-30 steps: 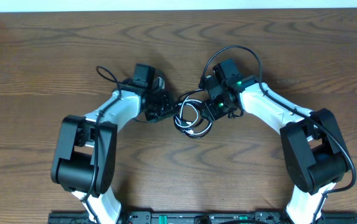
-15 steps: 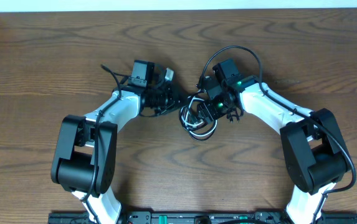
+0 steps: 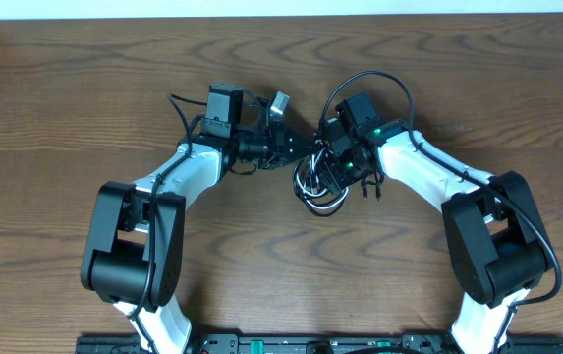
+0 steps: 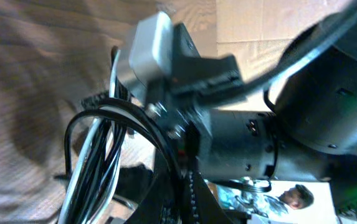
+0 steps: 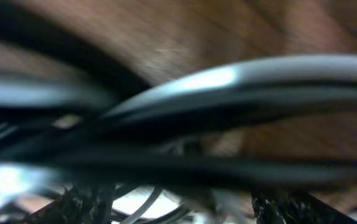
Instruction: Untangle cables
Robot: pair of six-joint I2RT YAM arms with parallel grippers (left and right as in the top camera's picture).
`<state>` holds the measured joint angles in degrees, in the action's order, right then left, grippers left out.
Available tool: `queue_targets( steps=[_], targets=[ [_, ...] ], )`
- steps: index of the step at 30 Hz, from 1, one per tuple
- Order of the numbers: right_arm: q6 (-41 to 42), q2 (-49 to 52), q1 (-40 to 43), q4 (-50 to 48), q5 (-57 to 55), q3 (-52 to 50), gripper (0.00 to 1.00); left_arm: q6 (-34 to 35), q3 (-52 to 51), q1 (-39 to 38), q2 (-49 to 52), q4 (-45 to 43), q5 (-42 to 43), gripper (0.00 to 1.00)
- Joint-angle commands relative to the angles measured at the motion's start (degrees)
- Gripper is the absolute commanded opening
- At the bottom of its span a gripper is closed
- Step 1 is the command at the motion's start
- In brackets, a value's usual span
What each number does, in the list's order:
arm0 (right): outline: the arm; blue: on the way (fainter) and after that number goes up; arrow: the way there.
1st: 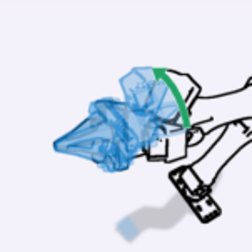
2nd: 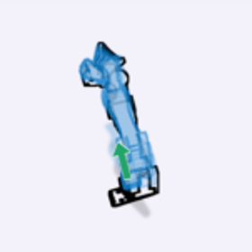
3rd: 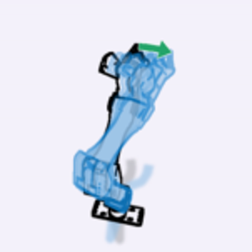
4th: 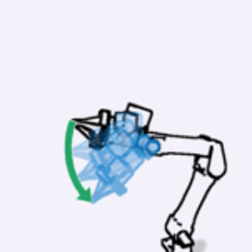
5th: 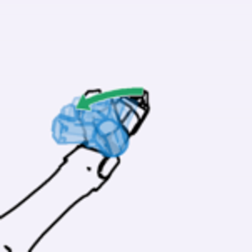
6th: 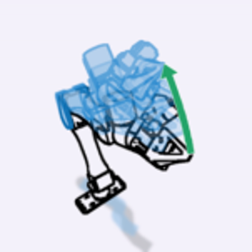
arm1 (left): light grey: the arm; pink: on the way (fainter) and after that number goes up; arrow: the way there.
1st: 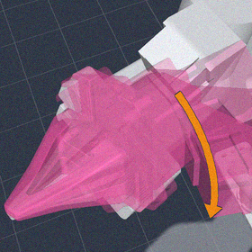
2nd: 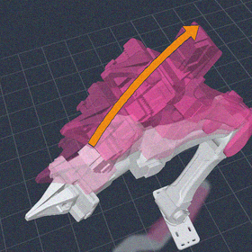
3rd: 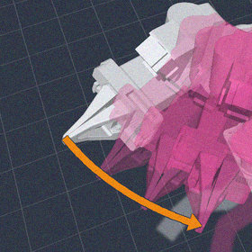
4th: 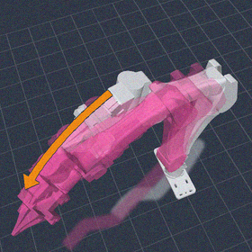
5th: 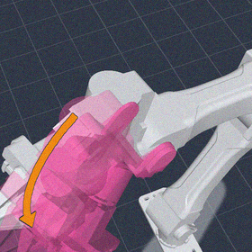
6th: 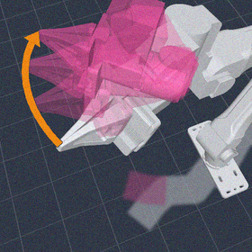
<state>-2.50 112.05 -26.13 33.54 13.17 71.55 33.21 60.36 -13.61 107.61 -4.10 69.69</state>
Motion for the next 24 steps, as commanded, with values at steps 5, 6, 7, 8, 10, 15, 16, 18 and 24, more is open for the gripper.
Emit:
queue_targets(
  steps=[5, 6, 7, 8, 10, 15, 16, 18, 24],
  targets=[
    [0.1, 0.6, -0.3, 0.6, -10.3, 0.2, 0.70, -2.7, -0.2, 0.1, 0.8, -0.3, 3.8, 0.07],
    [0.1, 0.6, -0.3, 0.6, -11.0, 0.2, 0.70, -3.3, -0.2, 0.2, 0.8, -0.3, 3.8, 0.07],
    [0.1, 0.6, -0.3, 0.7, -11.7, 0.2, 0.71, -3.9, -0.2, 0.3, 0.8, -0.3, 3.8, 0.08],
    [0.1, 0.6, -0.3, 0.7, -12.3, 0.2, 0.71, -4.6, -0.2, 0.4, 0.8, -0.3, 3.8, 0.07],
    [0.1, 0.6, -0.3, 0.7, -12.7, 0.2, 0.72, -5.7, -0.2, 0.6, 0.8, 0.0, 3.8, 0.07],
    [0.1, 0.6, -0.3, 0.7, -12.5, 0.2, 0.76, -7.2, -0.2, 1.5, 0.8, 2.4, -0.5, 0.07],
    [0.1, 0.6, -0.3, 0.7, -12.5, 0.2, 0.77, -7.9, -0.2, 1.7, 0.8, 3.8, -2.8, 0.07],
    [0.1, 0.6, -0.3, 0.7, -11.9, 0.2, 0.79, -9.2, -0.2, 2.0, 0.8, 7.6, -10.0, 0.07],
    [0.1, 0.6, -0.3, 0.5, -11.5, 0.2, 0.82, -14.1, -0.2, 2.1, 0.8, 20.2, -33.8, 0.07]
  ],
)
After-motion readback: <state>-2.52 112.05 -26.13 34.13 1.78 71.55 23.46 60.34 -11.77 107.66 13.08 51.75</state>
